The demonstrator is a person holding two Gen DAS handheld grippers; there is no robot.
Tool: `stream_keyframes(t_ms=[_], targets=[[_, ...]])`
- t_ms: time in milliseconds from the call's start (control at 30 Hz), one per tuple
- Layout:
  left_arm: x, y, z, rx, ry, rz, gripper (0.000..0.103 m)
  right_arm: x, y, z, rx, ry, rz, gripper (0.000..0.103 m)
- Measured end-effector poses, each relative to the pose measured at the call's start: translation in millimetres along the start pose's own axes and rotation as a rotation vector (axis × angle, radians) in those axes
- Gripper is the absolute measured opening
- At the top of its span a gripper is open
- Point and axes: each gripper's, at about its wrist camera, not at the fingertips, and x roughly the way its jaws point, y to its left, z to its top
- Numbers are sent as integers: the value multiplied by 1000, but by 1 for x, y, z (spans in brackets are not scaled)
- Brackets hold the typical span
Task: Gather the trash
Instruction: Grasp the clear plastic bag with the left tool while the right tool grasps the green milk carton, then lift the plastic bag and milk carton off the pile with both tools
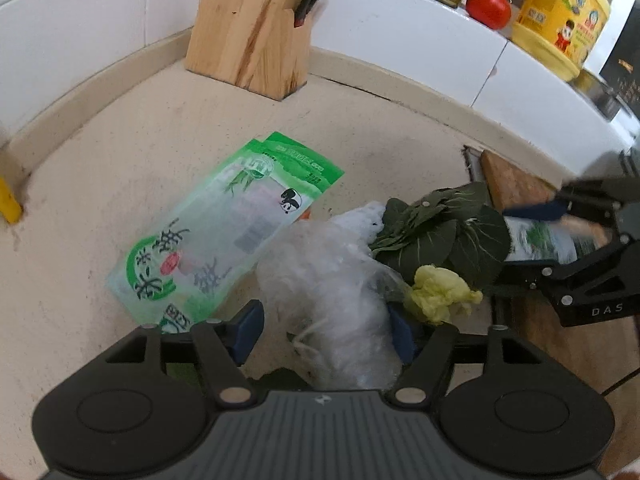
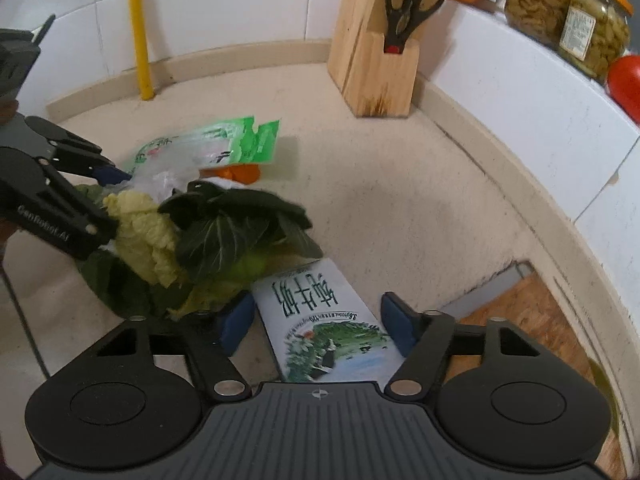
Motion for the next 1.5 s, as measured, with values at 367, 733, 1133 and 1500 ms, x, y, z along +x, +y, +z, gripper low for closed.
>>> stream_keyframes(t_ms=[367, 733, 1133, 1500], targets=[[-29, -11, -17, 49, -16, 14, 32, -34, 13, -22, 147, 6, 139, 60], [-34, -4, -20, 43, -1, 69, 40, -37, 33, -38, 198, -13, 205, 60], [-12, -25, -22, 112, 2, 240, 36, -32, 54, -41, 118, -4, 162, 61], [-63, -36, -42, 107, -96, 240, 29, -60, 71, -46, 163, -79, 138, 60]])
